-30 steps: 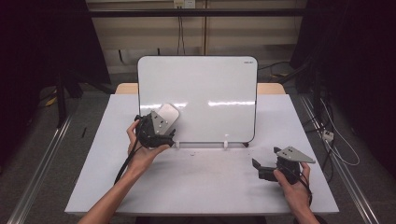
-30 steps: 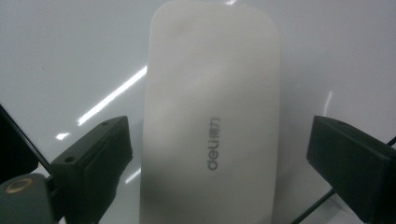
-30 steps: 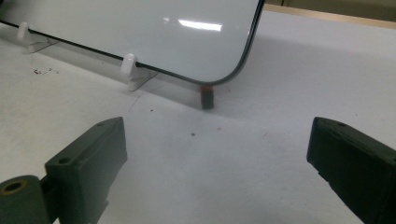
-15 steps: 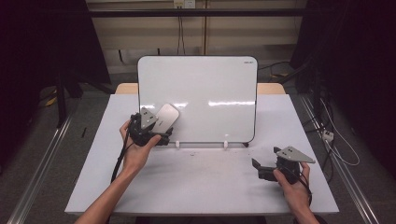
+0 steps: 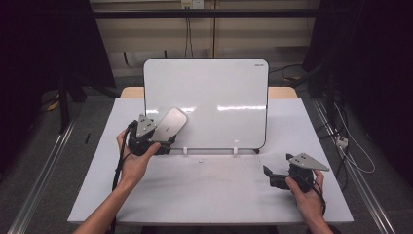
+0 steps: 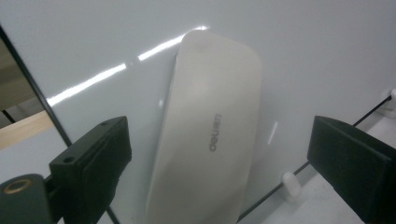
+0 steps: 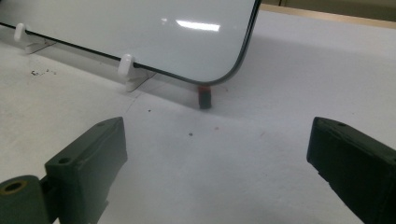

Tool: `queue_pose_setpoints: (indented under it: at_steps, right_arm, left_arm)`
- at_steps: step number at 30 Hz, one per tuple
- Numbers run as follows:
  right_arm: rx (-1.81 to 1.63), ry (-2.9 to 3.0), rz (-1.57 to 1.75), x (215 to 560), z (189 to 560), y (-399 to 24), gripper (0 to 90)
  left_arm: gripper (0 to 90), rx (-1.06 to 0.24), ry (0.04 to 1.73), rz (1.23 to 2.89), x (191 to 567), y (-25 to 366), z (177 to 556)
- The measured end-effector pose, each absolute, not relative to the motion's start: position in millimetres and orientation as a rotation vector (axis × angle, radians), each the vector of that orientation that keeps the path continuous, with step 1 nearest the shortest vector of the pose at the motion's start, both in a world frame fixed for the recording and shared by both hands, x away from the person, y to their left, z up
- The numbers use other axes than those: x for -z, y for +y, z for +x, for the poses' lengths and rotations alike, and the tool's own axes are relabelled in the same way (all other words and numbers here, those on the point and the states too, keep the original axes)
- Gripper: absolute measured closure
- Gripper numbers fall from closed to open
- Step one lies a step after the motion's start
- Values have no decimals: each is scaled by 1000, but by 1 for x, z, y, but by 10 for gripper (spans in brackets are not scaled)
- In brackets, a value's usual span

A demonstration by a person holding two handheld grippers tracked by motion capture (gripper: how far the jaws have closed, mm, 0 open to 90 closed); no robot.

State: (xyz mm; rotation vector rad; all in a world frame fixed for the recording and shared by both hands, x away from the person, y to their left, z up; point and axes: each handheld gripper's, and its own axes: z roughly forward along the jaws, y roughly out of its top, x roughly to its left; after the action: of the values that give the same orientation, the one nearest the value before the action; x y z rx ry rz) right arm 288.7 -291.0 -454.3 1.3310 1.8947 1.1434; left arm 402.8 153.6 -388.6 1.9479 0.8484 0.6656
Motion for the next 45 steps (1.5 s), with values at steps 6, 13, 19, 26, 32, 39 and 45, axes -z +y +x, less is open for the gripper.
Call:
queue_pose_setpoints:
  at_steps: [6,13,19,26,32,39,45]
  right_arm:
    - [-1141,1893,1332,454,289,-291,49]
    - [-1140,1895,1331,454,289,-291,49]
    - [-1138,1889,1332,454,288,-291,49]
    - [-1137,1889,1331,454,288,-292,49]
    - [-1133,1889,1334,454,288,-292,51]
    - [-1134,1890,1329,454,286,-291,53]
    - [-1132,1887,1335,454,285,-292,53]
  left_arm:
    - [59,-629,904,1906,395,165,396]
    - [57,-608,948,1886,394,176,382]
    - [55,-592,944,1897,397,185,368]
    - [61,-614,961,1867,402,200,354]
    - [62,-622,994,1903,411,209,343]
    - [61,-641,1008,1954,418,213,328]
    - [59,-622,1036,1928,428,219,322]
